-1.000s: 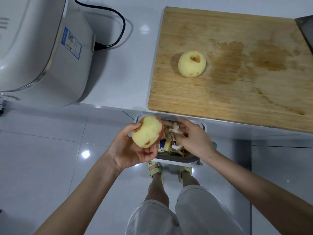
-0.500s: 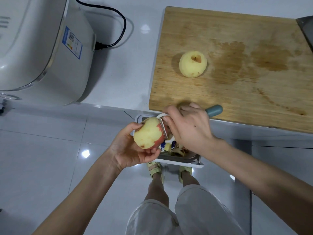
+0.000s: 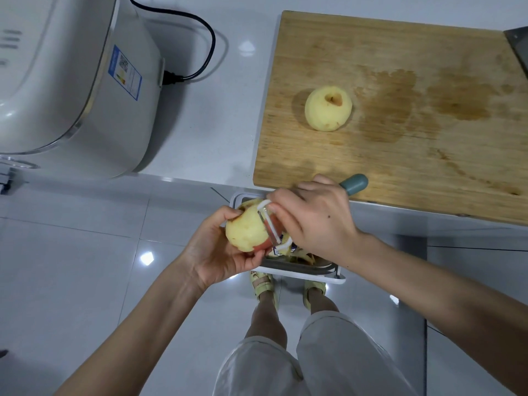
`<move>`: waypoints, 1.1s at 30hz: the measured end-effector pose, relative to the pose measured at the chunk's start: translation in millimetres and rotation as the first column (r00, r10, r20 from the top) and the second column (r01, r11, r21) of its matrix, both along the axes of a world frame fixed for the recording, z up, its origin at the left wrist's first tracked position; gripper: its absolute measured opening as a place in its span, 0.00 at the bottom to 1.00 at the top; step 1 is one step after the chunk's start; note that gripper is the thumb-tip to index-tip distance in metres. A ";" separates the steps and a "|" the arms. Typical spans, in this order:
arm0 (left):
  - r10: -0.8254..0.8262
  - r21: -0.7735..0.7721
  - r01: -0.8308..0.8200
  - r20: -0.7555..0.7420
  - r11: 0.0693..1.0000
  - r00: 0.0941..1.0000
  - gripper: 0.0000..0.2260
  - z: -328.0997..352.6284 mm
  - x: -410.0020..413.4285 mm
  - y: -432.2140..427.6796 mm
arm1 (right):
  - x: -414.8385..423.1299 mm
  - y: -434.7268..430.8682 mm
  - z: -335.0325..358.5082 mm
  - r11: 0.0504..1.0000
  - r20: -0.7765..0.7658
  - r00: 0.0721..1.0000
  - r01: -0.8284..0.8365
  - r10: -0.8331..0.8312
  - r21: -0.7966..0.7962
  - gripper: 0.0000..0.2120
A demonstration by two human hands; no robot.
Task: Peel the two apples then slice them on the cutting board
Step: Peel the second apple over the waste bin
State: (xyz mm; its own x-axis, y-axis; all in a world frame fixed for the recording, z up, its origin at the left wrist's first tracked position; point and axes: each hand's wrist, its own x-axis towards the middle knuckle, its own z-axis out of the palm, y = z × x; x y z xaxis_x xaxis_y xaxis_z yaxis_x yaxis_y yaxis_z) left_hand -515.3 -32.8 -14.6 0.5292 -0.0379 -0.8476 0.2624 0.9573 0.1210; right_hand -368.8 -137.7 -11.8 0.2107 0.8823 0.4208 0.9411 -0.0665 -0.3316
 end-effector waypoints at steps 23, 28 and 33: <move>-0.017 0.041 0.021 -0.098 0.999 0.995 0.16 5.5 11.9 -6.3 | -14.0 -1.2 9.0 0.963 0.080 0.961 0.268 -0.266 -0.015 0.05; -0.036 0.060 0.041 -0.084 0.997 0.996 0.18 3.1 10.3 -7.6 | -13.5 -0.7 5.1 0.971 0.061 0.970 0.235 -0.237 0.038 0.05; -0.052 0.016 0.053 -0.049 0.998 0.997 0.19 2.9 9.0 -10.4 | -11.6 -10.6 -2.5 0.976 -0.091 0.974 0.211 -0.206 0.052 0.07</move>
State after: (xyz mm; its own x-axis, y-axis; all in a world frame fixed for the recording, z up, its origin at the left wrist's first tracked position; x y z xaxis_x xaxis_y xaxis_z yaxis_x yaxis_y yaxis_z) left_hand -506.3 -43.2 -11.7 0.4855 -0.0499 -0.8728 0.3183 0.9399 0.1233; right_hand -380.5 -148.3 -14.3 0.4241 0.7885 0.4455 0.8771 -0.2352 -0.4187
